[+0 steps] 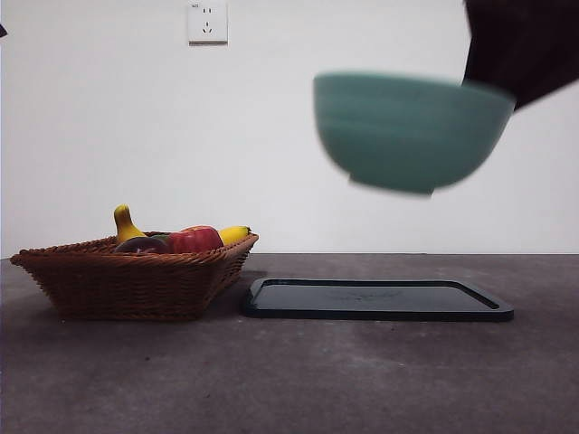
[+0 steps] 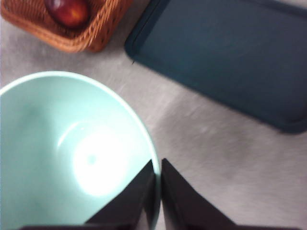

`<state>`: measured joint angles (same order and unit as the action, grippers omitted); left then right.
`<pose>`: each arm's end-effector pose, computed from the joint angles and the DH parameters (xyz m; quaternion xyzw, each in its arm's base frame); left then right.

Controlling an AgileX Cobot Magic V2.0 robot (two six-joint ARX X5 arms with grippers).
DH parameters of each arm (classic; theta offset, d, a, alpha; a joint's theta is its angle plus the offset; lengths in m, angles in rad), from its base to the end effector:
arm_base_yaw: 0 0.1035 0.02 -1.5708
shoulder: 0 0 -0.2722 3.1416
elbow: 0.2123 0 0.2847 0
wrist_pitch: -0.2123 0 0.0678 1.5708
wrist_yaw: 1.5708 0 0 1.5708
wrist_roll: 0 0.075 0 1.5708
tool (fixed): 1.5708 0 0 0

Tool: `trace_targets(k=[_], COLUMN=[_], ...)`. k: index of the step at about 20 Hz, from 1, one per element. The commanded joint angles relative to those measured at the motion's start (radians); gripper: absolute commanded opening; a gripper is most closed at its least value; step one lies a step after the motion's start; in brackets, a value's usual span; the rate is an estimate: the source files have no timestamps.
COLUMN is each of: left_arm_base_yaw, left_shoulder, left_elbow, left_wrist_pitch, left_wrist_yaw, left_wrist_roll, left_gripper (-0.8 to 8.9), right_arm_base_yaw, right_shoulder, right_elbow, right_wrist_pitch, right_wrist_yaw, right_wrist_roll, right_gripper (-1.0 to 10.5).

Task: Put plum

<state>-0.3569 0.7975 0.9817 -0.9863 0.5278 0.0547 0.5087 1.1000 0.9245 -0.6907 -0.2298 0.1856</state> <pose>0.1598 -0.0999 0.3129 -0.0106 0.3780 -0.4046 0.8326 0.2295 0.1475 0.2493 0.0204 0.4442 0.2877 0.8483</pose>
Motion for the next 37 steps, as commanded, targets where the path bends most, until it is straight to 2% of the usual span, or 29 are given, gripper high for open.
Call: trace_targets(k=[1,8,16,17,19,20,23,30,37], left_arm_base_yaw=[-0.004,-0.004,-0.005,-0.004,-0.004,-0.004,-0.005,-0.004,-0.004], left_shoulder=[0.005,0.005,0.005,0.005,0.005,0.005,0.005,0.005,0.005], left_elbow=[0.022,0.022,0.022,0.022,0.022,0.022,0.022,0.022,0.022], left_wrist_pitch=[0.008,0.007,0.007,0.007,0.007,0.007,0.007,0.007,0.007], left_wrist_yaw=[0.005,0.005,0.005,0.005,0.005,0.005,0.005,0.005,0.005], left_wrist_roll=[0.009,0.009,0.009,0.009,0.009,0.009,0.009,0.009,0.009], left_gripper=[4.03,4.03,4.03,4.03,4.03,4.03,4.03,4.03,4.03], right_arm_base_yaw=[0.034,0.094,0.100,0.103,0.105,0.105,0.104,0.104,0.105], right_shoulder=[0.034,0.208,0.311,0.311,0.311,0.311,0.305,0.100,-0.209], right_elbow=[-0.067,-0.132,-0.132,-0.132,-0.132,-0.132,-0.131,-0.068,-0.027], right_wrist_pitch=[0.089,0.239,0.267,0.267,0.267,0.267,0.267,0.208,0.005], right_wrist_yaw=[0.022,0.085,0.101,0.101,0.107,0.112,0.126,0.124,-0.033], right_wrist_roll=[0.062,0.077,0.077,0.077,0.078,0.082,0.089,0.082,0.061], right_gripper=[0.1,0.1,0.1,0.2,1.8,2.2,2.2,2.2,2.2])
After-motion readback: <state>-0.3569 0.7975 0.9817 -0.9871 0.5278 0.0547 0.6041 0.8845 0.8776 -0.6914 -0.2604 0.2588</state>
